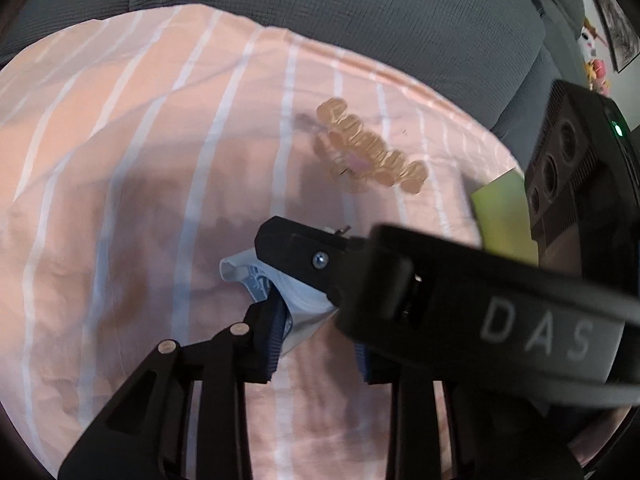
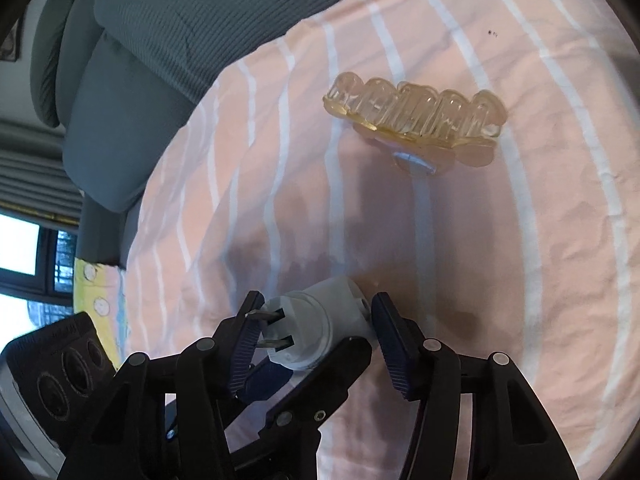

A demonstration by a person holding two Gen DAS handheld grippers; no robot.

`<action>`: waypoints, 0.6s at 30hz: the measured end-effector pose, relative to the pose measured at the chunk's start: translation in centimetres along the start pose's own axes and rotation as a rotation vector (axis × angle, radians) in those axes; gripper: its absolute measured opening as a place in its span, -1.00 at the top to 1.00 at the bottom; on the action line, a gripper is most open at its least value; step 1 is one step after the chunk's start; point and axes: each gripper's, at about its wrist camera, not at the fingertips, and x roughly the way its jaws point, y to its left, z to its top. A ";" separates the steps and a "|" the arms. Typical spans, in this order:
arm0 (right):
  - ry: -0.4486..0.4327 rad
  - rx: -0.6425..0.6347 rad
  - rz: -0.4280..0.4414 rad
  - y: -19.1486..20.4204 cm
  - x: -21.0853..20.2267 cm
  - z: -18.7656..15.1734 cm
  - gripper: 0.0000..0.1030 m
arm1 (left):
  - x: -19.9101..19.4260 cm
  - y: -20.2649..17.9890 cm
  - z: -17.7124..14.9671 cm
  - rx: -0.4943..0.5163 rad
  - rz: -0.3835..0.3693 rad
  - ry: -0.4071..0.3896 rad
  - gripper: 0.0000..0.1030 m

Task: Organize rigid objects
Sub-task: 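Carry the white plug heater into the box with the right gripper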

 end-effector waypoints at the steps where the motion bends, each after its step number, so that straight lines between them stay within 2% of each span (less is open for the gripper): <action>1: -0.019 -0.009 -0.004 0.3 -0.5 -0.1 -0.12 | -0.4 -0.3 0.0 0.007 -0.006 -0.014 0.46; 5: -0.107 -0.059 -0.017 1.7 -2.9 -0.6 -0.12 | -2.6 -2.2 0.2 0.068 -0.020 -0.094 0.46; 12: -0.276 -0.098 -0.018 2.8 -8.7 -1.8 -0.11 | -6.1 -5.7 -0.4 0.160 -0.094 -0.228 0.48; 18: -0.416 -0.106 -0.048 2.5 -13.5 -3.6 -0.11 | -7.3 -9.2 -1.0 0.243 -0.184 -0.293 0.48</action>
